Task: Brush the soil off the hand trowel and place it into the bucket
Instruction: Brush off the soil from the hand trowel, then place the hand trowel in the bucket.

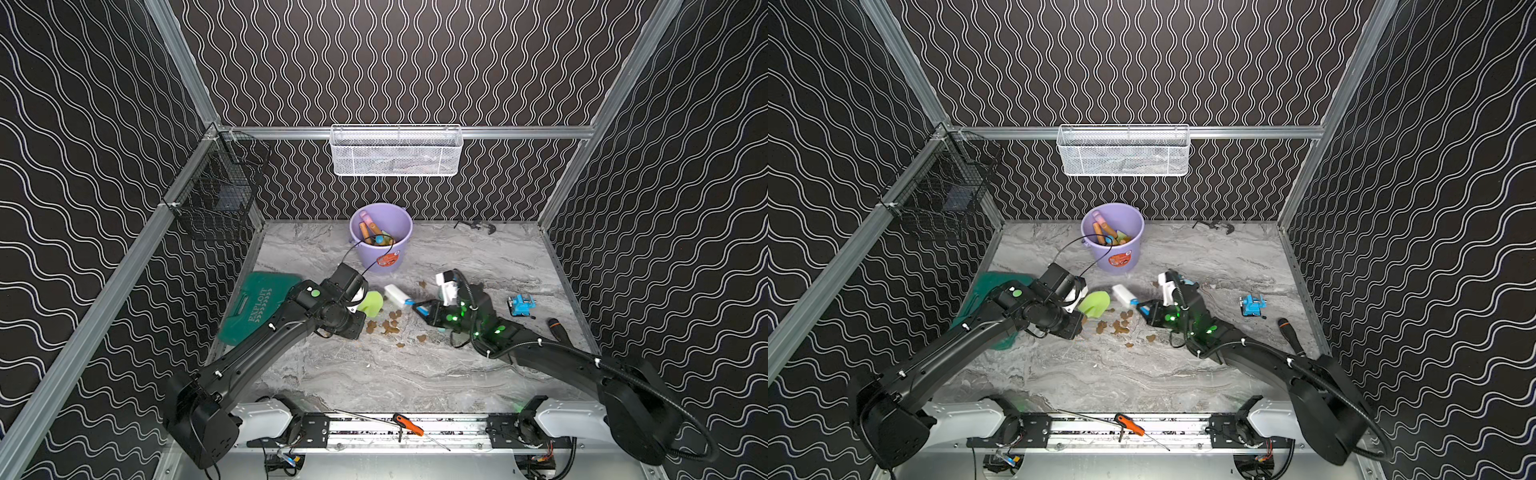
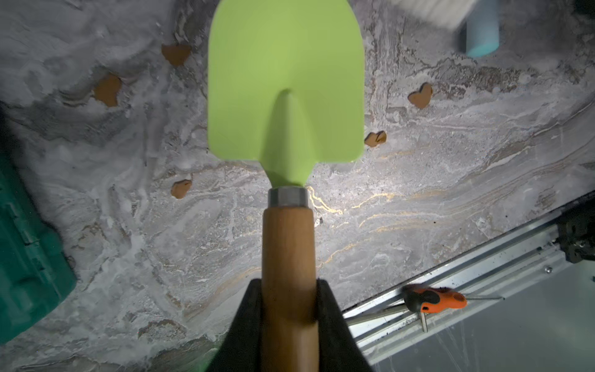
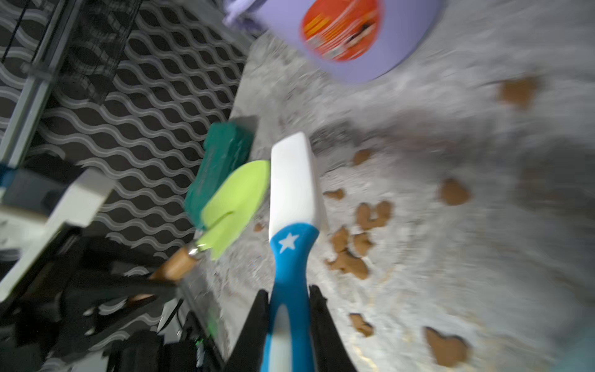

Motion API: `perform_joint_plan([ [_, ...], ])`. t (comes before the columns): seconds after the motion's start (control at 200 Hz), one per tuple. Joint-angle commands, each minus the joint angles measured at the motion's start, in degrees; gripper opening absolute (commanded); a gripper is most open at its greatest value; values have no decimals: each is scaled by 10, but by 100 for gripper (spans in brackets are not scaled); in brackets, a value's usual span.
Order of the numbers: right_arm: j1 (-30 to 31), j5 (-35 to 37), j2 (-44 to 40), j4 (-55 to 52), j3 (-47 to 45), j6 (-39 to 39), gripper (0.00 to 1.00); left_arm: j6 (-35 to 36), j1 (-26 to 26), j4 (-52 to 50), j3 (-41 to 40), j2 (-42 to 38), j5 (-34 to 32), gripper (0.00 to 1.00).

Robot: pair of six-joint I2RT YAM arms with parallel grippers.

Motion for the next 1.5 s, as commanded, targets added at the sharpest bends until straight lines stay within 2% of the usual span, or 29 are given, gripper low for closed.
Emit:
perform_joint_plan([
  [0.0, -21, 23, -41, -24, -9, -14, 0, 13, 1, 11, 20, 5, -18, 0],
  [0.115, -23, 55, -78, -34, -22, -1, 0, 22, 1, 24, 89, 45, -75, 0],
  [0.23, -23, 74, -99, -48, -34, 9, 0, 51, 2, 39, 193, 127, -144, 0],
  [0.49, -26, 83, -158, -83, -50, 6, 0, 110, 20, -20, 501, 387, -221, 0],
  [0.756, -28, 114, -218, -112, -66, -15, 0, 121, 27, -88, 714, 544, -248, 0],
  [0.836, -30, 115, -223, -110, -67, -23, 0, 126, 27, -103, 759, 569, -249, 30],
  [0.921, -30, 104, -215, -110, -62, -27, 0, 126, 27, -87, 754, 559, -241, 45],
  [1.141, -30, 92, -212, -113, -64, -19, 0, 111, 25, -48, 688, 485, -259, 46],
  [1.281, -30, 79, -215, -115, -70, -19, 0, 82, 1, 42, 536, 355, -260, 46],
  [1.371, -30, 72, -218, -132, -67, -18, 0, 42, -16, 101, 427, 270, -222, 46],
  [1.496, -30, 83, -235, -149, -74, -31, 0, -9, -38, 125, 336, 209, -195, 46],
])
